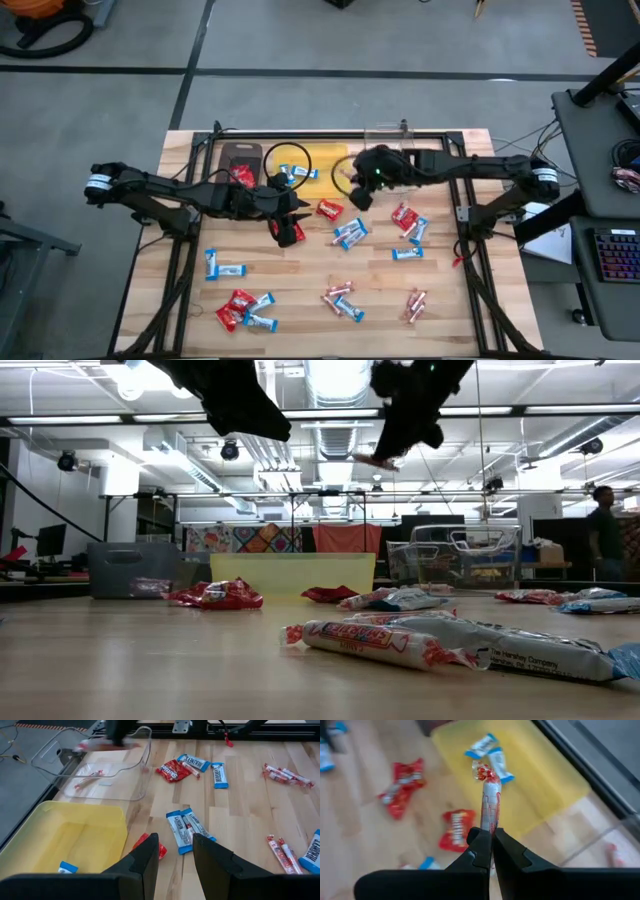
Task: Sort candy
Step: Put the orange candy into the transparent bin
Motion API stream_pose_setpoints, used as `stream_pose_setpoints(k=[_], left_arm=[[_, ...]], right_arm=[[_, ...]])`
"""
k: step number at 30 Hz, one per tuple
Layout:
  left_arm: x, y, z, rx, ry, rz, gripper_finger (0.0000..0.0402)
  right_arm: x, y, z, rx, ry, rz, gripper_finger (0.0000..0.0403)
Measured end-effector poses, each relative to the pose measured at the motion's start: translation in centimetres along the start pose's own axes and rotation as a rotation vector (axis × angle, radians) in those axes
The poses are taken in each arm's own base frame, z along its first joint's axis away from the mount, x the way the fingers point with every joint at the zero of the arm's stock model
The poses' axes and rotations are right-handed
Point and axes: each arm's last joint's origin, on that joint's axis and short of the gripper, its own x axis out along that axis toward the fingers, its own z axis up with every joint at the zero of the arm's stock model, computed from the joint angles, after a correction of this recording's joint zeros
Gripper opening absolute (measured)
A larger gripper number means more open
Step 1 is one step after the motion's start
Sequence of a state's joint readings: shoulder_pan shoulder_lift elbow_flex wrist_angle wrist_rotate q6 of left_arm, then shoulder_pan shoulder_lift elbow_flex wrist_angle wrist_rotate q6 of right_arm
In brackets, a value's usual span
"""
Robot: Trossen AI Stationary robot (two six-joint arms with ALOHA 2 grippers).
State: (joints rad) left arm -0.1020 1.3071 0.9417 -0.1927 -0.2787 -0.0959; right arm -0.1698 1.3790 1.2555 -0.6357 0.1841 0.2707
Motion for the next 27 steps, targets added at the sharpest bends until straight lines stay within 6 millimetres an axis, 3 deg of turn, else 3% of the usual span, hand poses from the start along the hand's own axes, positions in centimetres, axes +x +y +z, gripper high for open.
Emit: stream_pose_setpoints(k=[11, 22, 27], left_arm=[[0.0, 0.0, -0.1, -0.018, 0.004, 0.001, 0.0104], [0.0, 0.0, -0.1, -0.021, 0.006, 0.001, 0.0104], [0.0, 0.0, -0.1, -0.021, 0.006, 0.001, 0.0104]], right_arm=[[1.5, -8.7, -0.8, 0.21, 0.116, -0.402, 0.0009], [2.1, -15.3, -3.0, 0.365, 0.215, -0.478, 0.0009], [2.8, -17.0, -4.1, 0.411, 0.257, -0.483, 0.0009]])
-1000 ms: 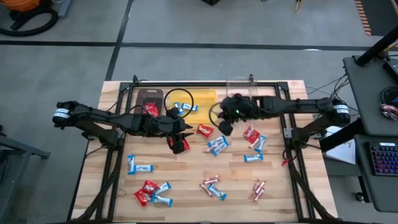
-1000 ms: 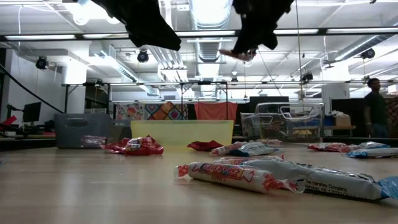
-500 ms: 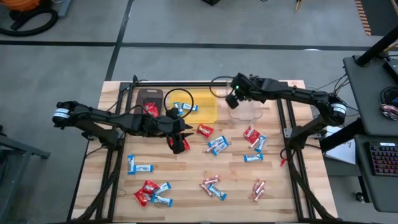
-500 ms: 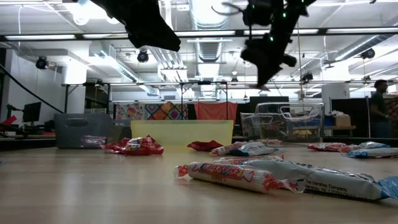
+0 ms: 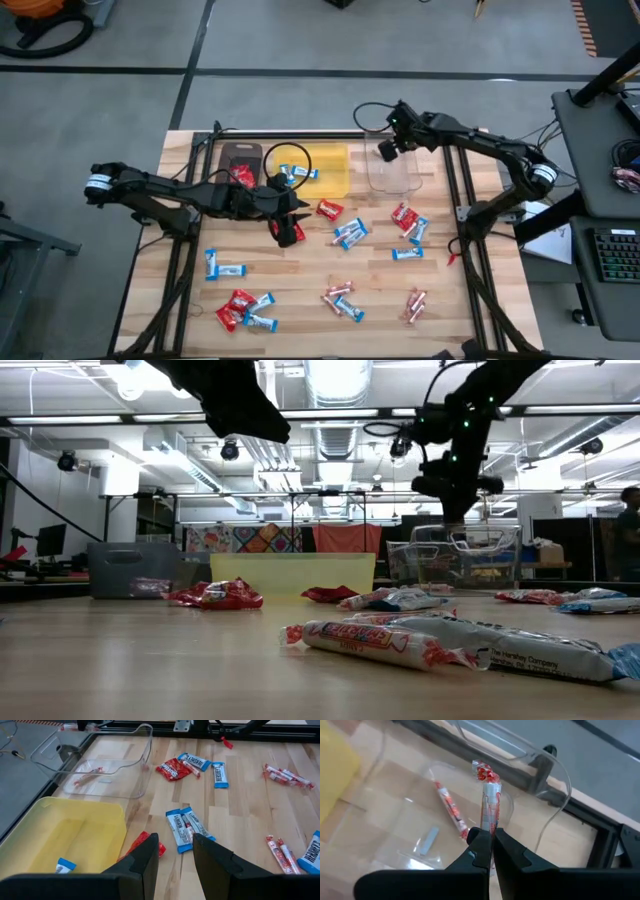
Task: Sort candy
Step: Put the orange candy into the transparent bin, then put the red candy into the black bin
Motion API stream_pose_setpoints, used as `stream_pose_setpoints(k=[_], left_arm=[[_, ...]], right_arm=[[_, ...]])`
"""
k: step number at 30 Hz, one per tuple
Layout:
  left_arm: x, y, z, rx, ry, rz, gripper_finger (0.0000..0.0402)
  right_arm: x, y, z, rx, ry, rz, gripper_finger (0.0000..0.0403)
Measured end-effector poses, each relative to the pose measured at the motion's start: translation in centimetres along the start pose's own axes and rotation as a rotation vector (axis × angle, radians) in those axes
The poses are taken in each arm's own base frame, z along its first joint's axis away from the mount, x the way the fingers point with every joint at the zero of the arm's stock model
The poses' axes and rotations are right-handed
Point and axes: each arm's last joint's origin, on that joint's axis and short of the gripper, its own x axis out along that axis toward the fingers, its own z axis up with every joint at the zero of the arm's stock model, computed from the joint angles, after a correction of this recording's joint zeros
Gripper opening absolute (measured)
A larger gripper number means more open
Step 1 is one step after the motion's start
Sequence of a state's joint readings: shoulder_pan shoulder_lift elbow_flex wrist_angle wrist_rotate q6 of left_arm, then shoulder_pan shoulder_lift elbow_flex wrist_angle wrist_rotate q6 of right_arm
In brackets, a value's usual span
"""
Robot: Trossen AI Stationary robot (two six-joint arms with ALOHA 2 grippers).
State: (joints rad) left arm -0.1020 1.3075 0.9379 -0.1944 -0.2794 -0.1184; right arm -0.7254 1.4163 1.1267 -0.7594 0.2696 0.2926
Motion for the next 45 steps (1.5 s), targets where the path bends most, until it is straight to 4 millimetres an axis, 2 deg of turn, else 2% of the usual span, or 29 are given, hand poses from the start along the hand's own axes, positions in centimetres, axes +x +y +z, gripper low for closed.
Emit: stream_pose_setpoints(k=[6, 12, 16, 22, 25, 31, 35, 41, 45], left_arm=[[0.0, 0.0, 0.0, 0.0, 0.0, 0.001, 0.0104], [0.0, 0.0, 0.0, 0.0, 0.001, 0.002, 0.0104], [0.0, 0.0, 0.0, 0.001, 0.002, 0.002, 0.0104], [0.0, 0.0, 0.0, 0.002, 0.005, 0.002, 0.0104], [0.0, 0.0, -0.1, -0.003, 0.007, 0.002, 0.0104], [0.0, 0.1, -0.5, -0.04, 0.052, 0.007, 0.0104], [0.0, 0.1, -0.9, -0.076, 0.084, 0.013, 0.0104], [0.0, 0.2, -1.5, -0.097, 0.138, 0.017, 0.0104], [-0.1, 0.0, -1.7, -0.106, 0.171, -0.041, 0.0104]], right_arm=[[2.0, -0.7, -0.3, 0.03, 0.012, -0.013, 0.0009], [2.8, -0.9, -0.6, 0.05, 0.053, -0.029, 0.0018], [3.1, -0.8, -0.7, 0.057, 0.061, -0.031, 0.0051], [3.4, -0.7, -0.7, 0.059, 0.069, -0.034, 0.0123], [3.1, -0.8, -0.7, 0.061, 0.063, -0.031, 0.0144], [0.8, -0.5, -0.4, 0.061, 0.022, 0.124, 0.0148], [-1.7, 0.3, -0.7, 0.033, -0.03, 0.216, 0.014], [-5.8, 2.4, -2.1, -0.057, -0.124, 0.326, 0.0133], [-8.3, 3.9, -3.4, -0.126, -0.175, 0.407, 0.0133]])
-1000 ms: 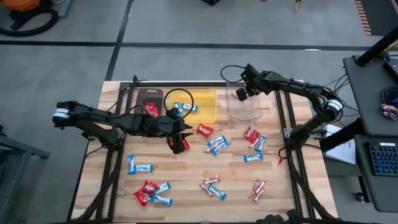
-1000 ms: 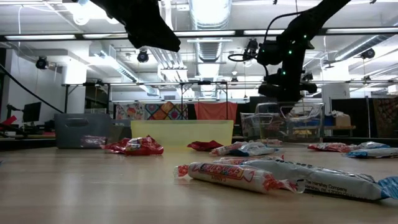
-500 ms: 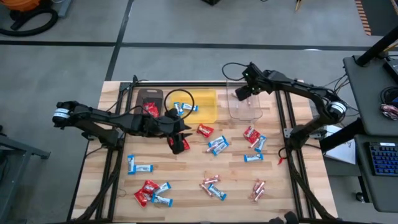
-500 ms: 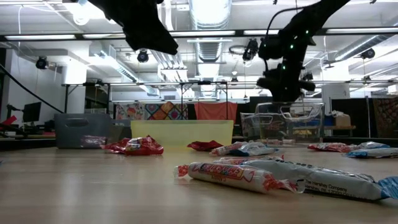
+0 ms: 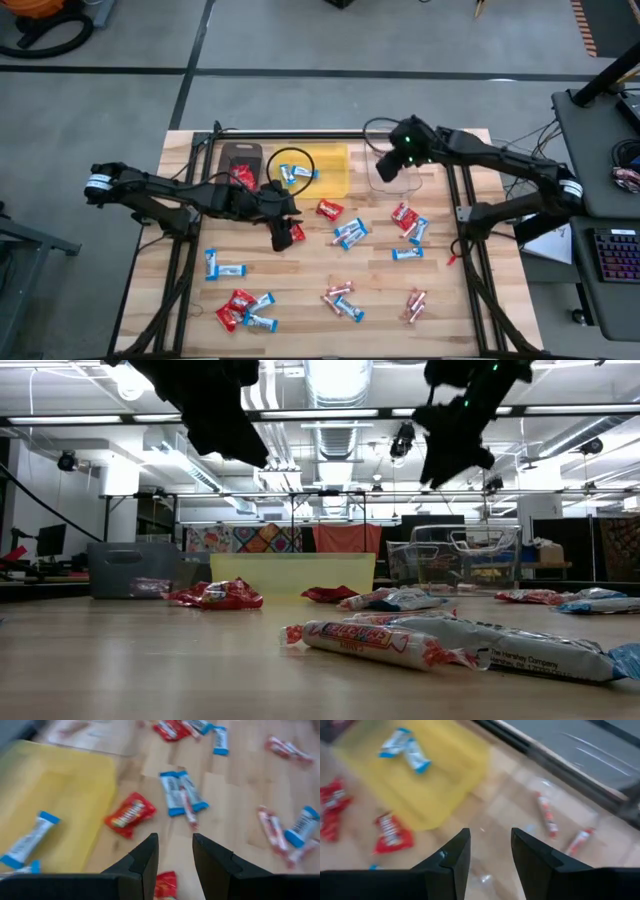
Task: Sort candy
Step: Put the red candy into the black bin
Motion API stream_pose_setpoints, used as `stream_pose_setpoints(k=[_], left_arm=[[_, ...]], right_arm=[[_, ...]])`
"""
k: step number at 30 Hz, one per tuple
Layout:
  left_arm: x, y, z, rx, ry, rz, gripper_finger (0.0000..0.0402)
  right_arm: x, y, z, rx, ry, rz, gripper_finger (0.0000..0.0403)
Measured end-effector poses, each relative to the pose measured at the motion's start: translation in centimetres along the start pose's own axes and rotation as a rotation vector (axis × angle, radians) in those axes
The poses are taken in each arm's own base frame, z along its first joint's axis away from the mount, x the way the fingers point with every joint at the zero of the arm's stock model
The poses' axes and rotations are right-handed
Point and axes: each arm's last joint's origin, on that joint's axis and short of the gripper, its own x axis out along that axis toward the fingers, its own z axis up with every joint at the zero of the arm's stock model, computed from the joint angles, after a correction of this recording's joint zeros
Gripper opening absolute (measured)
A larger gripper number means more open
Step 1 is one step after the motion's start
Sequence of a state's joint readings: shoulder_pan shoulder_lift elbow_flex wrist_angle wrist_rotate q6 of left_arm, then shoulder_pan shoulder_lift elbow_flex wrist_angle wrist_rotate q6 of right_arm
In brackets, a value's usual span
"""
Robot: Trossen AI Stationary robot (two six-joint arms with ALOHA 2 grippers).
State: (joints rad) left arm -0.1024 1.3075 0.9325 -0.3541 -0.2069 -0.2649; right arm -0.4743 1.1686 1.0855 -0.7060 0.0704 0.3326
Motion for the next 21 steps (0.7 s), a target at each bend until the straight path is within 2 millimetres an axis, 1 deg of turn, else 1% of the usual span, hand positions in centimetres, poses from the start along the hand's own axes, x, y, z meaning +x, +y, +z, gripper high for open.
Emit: stream_pose_setpoints(k=[3, 6, 9, 12, 16, 21], left_arm=[[0.1, -0.2, -0.4, 0.007, 0.028, -0.04, 0.0106], [0.2, -0.5, -1.1, 0.023, 0.058, -0.044, 0.0117], [0.4, -0.8, -2.2, 0.045, 0.092, -0.053, 0.0142], [0.8, -1.0, -3.8, 0.068, 0.133, -0.044, 0.0173], [1.8, -0.8, -6.1, 0.055, 0.132, -0.026, 0.0204], [3.0, -0.2, -8.4, 0.011, 0.046, -0.003, 0.0207]], right_arm=[[-1.1, 1.9, -0.7, -0.046, -0.016, 0.06, 0.0134], [-1.6, 3.6, -1.5, -0.095, -0.012, 0.111, 0.0134], [-1.7, 5.2, -2.2, -0.151, -0.004, 0.148, 0.0134], [-1.8, 6.5, -3.0, -0.2, 0.001, 0.153, 0.0134], [-2.1, 7.8, -3.9, -0.229, -0.005, 0.156, 0.0134], [-2.5, 8.8, -4.6, -0.248, -0.022, 0.142, 0.0134]])
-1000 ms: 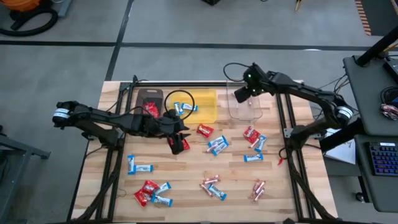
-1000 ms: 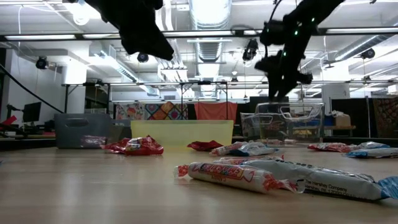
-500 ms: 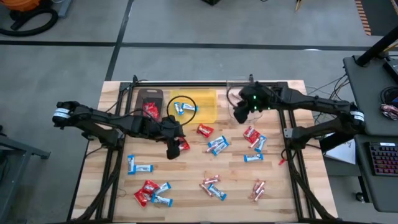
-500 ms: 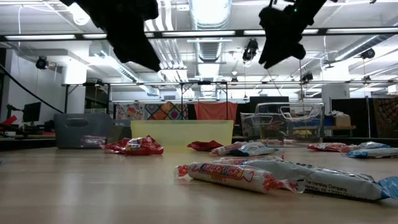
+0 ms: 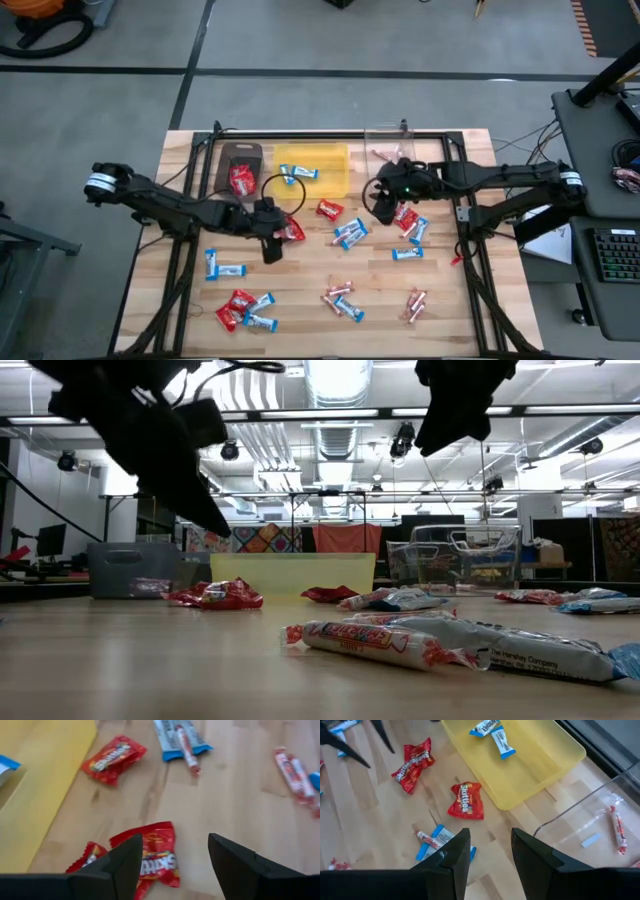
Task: Sort candy
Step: Put the red candy into the black bin
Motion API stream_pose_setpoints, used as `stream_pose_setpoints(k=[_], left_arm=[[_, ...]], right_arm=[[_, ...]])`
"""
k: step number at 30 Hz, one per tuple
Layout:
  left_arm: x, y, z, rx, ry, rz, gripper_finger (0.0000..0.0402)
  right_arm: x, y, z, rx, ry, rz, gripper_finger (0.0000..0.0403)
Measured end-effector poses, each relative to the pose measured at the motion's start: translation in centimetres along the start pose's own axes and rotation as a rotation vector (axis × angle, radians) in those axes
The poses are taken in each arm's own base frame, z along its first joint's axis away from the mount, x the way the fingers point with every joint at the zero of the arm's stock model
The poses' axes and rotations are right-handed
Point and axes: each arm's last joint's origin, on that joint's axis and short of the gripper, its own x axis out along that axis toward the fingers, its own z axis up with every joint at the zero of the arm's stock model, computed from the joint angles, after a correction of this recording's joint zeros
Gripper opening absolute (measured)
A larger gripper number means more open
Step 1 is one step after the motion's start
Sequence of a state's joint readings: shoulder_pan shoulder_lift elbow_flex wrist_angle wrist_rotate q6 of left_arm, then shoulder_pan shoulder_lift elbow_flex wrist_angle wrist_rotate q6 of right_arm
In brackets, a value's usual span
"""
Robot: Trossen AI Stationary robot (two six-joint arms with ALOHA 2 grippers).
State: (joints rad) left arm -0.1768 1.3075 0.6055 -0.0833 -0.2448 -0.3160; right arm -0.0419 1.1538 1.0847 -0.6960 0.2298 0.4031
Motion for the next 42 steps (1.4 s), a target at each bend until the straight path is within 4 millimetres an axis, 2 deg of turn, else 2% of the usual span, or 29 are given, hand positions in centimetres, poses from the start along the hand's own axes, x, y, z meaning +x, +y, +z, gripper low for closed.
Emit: stream_pose_setpoints(k=[7, 14, 23, 27, 30, 34, 42], left_arm=[[0.7, 0.8, -2.1, -0.051, -0.056, 0.073, 0.0196], [1.3, 1.2, -3.8, -0.118, -0.119, 0.072, 0.0193], [4.5, 1.0, -5.4, -0.092, -0.043, 0.126, 0.0193], [5.5, 0.7, -5.3, -0.087, -0.03, 0.136, 0.0187], [5.9, 0.5, -5.1, -0.077, -0.023, 0.136, 0.0167], [5.9, 0.4, -4.8, -0.055, -0.012, 0.117, 0.0121], [4.4, -0.1, -3.5, -0.029, -0.017, 0.06, 0.0015]], right_arm=[[-0.1, 0.7, -0.2, -0.012, -0.006, 0.015, 0.0134], [-0.2, 0.7, 0.0, -0.008, -0.026, 0.022, 0.0134], [0.0, 0.7, -0.1, -0.009, -0.023, 0.018, 0.0134], [0.0, 0.7, -0.1, -0.008, -0.023, 0.016, 0.0134], [0.0, 0.7, -0.1, -0.007, -0.023, 0.017, 0.0134], [0.0, 0.7, -0.1, -0.007, -0.025, 0.016, 0.0134], [0.3, 1.8, -0.8, -0.048, -0.046, 0.057, 0.0134]])
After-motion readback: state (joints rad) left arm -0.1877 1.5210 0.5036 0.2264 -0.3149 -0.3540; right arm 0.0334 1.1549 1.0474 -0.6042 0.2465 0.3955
